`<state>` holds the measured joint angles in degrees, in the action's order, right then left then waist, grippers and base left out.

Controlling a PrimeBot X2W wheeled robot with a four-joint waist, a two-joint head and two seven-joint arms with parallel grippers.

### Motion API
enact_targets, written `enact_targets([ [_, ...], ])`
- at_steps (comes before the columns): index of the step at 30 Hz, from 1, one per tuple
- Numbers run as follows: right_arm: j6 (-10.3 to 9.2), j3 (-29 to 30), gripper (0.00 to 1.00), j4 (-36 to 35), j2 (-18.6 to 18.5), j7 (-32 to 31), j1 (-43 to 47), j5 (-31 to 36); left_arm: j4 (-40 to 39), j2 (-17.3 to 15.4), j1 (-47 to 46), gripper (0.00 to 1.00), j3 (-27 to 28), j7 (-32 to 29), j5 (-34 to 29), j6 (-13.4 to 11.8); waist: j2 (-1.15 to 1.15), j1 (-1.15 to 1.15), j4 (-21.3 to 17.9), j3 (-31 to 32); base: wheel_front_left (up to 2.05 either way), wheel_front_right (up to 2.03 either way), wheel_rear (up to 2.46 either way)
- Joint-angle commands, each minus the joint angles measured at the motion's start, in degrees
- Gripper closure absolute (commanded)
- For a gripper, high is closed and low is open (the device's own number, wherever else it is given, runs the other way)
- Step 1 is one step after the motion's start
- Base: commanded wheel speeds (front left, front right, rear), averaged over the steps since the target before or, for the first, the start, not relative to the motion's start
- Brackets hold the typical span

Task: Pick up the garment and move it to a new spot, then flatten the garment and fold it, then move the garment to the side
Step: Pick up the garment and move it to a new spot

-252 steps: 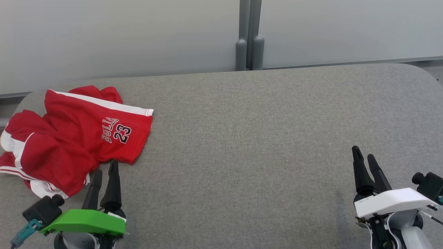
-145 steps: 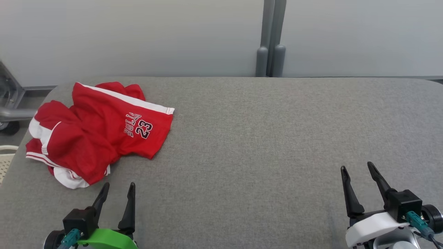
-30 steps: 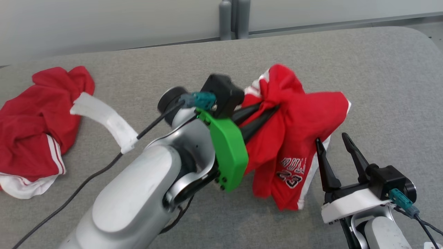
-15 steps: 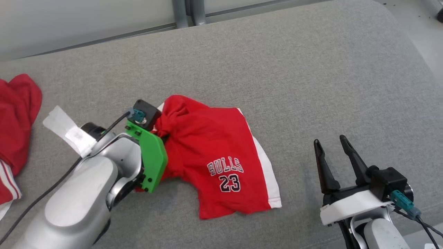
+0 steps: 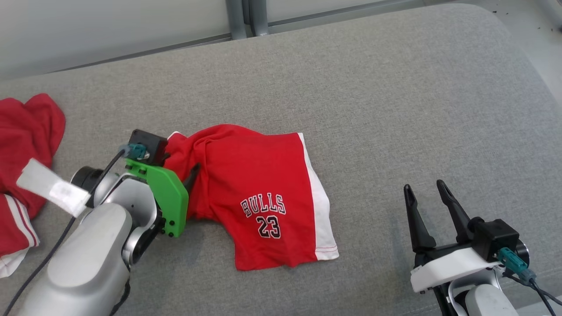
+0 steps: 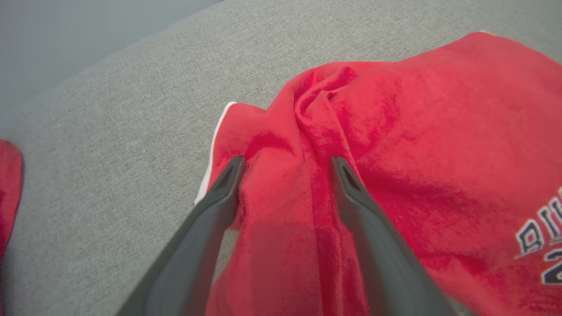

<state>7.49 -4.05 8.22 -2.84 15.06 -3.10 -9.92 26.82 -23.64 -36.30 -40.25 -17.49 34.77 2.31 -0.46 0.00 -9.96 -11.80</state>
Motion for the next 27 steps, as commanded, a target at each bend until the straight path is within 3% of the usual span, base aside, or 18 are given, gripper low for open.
enact_targets([
  [1,0.00,0.2,0.00,0.1,-0.1,0.2,0.9,0.4,-1.0,-0.1,1.9,0.00,1.1,0.8,1.3,-0.7,0.46,0.00,1.0,1.2,0.00,0.00,0.00],
  [8,0.00,1.7,0.00,-0.3,-0.1,0.2,2.5,1.3,-16.4,-1.4,15.2,0.00,6.8,5.1,8.2,-6.6,0.46,0.00,3.5,2.4,0.00,0.00,0.00],
  [14,0.00,0.9,0.00,-0.1,-0.1,0.2,1.3,1.3,-27.2,0.5,24.6,0.00,5.5,3.5,12.5,-9.1,0.46,0.00,5.0,2.0,0.00,0.00,0.00],
  [20,0.00,-0.2,0.00,-0.2,-0.1,0.2,0.2,1.1,-26.4,2.3,27.0,0.00,3.5,2.3,13.4,-9.9,0.46,0.00,4.7,1.0,0.00,0.00,0.00],
  [27,0.00,-0.3,0.00,-0.3,-0.1,0.2,-0.2,0.6,-20.1,4.8,26.0,0.00,2.8,3.0,14.9,-8.4,0.46,0.00,2.6,-0.2,0.00,0.00,0.00],
])
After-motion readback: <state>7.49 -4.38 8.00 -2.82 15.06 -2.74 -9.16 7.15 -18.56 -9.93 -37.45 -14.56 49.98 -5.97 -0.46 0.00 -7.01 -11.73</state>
